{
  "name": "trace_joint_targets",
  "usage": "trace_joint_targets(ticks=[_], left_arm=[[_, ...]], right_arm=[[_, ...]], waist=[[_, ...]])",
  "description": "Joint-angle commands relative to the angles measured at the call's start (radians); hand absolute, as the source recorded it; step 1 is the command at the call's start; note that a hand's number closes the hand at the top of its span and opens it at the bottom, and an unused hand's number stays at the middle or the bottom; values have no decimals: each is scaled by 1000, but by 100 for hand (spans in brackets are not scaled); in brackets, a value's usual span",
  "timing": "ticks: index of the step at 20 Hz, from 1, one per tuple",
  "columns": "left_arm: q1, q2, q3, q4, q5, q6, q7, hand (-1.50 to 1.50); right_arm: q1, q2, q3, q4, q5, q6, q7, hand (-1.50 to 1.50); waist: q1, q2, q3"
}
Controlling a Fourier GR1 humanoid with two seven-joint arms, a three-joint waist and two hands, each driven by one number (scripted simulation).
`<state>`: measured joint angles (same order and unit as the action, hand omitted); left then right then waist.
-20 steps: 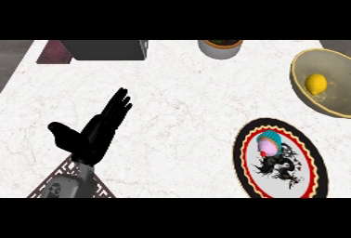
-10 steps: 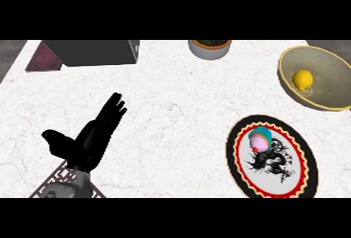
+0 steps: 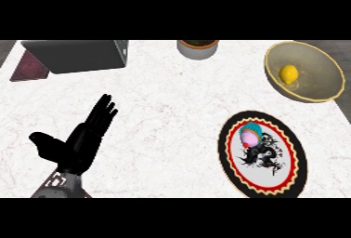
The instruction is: Pick the lemon from the plate and place it in the bowl
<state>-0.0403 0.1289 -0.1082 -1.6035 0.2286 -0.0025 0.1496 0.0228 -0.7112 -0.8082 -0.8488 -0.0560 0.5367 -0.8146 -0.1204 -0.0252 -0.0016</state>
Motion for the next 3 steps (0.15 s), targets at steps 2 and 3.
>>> trace_joint_targets(ticks=[2,3], left_arm=[[17,16,28,-10,14,-6,-9,0],[20,1,14,-7,10,-1,-11,0]], right_arm=[[280,100,57,-108,0,233,-263,150],[317,125,97,-152,17,226,-271,150]], waist=[[-10,0,3],[-13,0,2]])
